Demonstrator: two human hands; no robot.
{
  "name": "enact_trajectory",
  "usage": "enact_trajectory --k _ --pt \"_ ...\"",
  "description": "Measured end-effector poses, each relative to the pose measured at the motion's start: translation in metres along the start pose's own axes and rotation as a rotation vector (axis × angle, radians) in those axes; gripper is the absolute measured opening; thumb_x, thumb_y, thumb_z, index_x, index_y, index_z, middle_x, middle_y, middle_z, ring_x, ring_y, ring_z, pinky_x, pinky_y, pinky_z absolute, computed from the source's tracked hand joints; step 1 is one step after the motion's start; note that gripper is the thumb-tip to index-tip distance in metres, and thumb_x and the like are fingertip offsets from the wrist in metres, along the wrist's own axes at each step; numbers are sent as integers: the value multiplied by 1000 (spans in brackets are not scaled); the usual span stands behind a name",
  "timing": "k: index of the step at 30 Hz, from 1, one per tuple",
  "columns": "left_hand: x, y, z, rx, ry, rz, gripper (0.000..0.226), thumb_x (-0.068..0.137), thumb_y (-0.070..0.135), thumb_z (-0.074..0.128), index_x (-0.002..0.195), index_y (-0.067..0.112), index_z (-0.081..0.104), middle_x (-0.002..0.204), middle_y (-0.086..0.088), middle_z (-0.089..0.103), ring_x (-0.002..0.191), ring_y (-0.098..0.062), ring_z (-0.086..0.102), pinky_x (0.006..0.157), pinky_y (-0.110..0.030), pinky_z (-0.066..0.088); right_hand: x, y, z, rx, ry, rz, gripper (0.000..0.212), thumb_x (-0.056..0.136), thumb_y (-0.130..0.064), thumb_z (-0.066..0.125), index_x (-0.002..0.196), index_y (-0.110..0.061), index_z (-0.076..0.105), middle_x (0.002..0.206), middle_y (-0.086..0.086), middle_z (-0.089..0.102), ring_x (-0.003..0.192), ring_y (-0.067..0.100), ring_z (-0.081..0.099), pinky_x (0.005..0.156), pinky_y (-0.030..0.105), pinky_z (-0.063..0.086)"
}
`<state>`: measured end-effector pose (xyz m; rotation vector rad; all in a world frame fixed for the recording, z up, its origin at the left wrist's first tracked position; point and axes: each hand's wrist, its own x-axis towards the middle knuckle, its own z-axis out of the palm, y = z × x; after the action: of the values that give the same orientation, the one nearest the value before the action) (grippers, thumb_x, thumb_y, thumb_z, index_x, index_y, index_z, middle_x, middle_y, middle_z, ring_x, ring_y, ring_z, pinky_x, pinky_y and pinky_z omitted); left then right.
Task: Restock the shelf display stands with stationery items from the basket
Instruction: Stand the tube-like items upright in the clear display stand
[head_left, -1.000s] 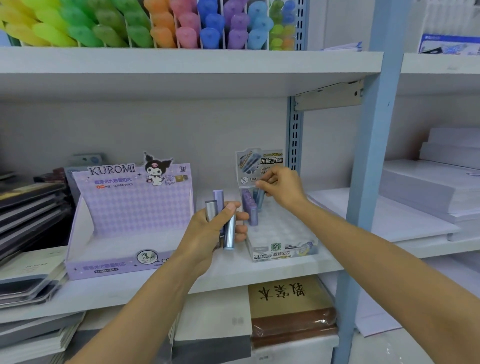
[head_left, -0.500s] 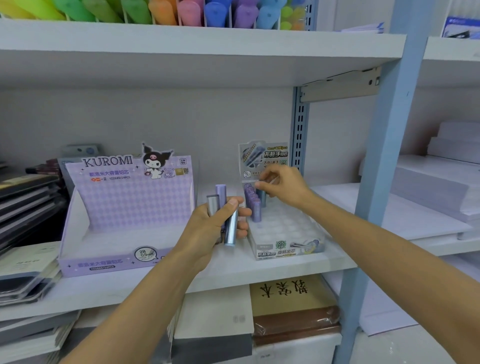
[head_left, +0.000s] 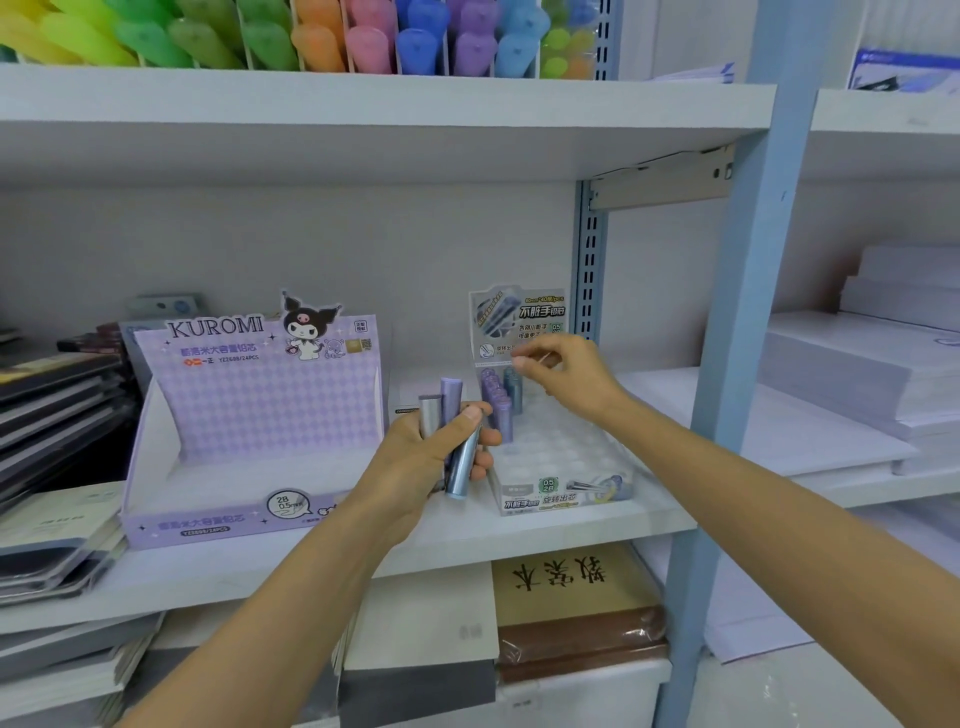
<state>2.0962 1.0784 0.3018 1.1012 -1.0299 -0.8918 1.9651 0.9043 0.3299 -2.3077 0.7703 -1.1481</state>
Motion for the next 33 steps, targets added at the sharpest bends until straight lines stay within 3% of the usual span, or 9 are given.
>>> enact_trajectory --k 2,4,6,8,11,18,24,29,33 --pt "-2 1 3 34 -7 -3 22 93 22 60 108 8 68 90 -12 75 69 -17 68 65 -27 58 -8 -17 -7 225 -52 -36 20 93 -29 62 104 -16 72 92 -5 68 77 7 58 66 25 47" --pt "-4 2 9 76 -19 -7 22 93 22 61 108 7 67 90 -12 75 68 -16 68 62 -25 57 -17 -35 -15 362 -228 -104 19 93 -32 61 107 -24 71 98 -11 69 82 3 61 66 19 48" --pt "-6 4 15 114 -27 -11 22 93 22 61 108 7 67 88 -10 76 67 -16 69 62 -25 57 -24 -49 -19 292 -389 -191 19 91 -33 64 110 -32 69 100 -18 67 93 4 61 74 20 51" --pt "-9 5 21 124 -19 -15 21 93 21 61 106 6 67 84 -8 75 65 -14 69 60 -23 56 -28 -55 -21 220 -441 -230 19 89 -27 67 108 -24 71 97 -15 66 96 12 61 81 26 53" --pt "-15 8 25 110 -4 -33 21 93 19 62 105 3 66 79 -7 71 61 -12 65 57 -22 54 -32 -56 -27 372 -384 -176 13 89 -15 68 101 -13 72 93 4 70 83 14 63 72 22 51" --pt "-22 20 26 -237 148 -150 17 91 13 62 101 -1 65 59 -3 56 49 -11 52 45 -19 48 -49 -47 -42 746 -206 8 12 84 -1 69 96 -6 68 87 11 73 77 21 71 71 23 57" --pt "-26 21 35 -208 238 -30 13 90 17 65 83 7 63 52 1 57 50 -12 51 45 -21 46 -75 -49 -34 675 -341 86 23 79 1 74 99 -5 62 96 12 69 84 29 72 77 27 58" --pt "-36 22 35 -43 239 46 17 90 26 66 86 10 69 65 -7 61 57 -15 51 57 -26 44 -85 -61 -34 500 -403 39 21 82 -12 75 97 -8 62 94 9 69 82 18 69 76 27 57" --pt "-41 25 33 103 169 81 22 93 26 62 95 5 69 67 -9 59 59 -16 48 53 -23 42 -81 -71 -36 485 -293 0 33 96 -29 56 124 -12 60 107 10 65 89 15 64 83 34 55"
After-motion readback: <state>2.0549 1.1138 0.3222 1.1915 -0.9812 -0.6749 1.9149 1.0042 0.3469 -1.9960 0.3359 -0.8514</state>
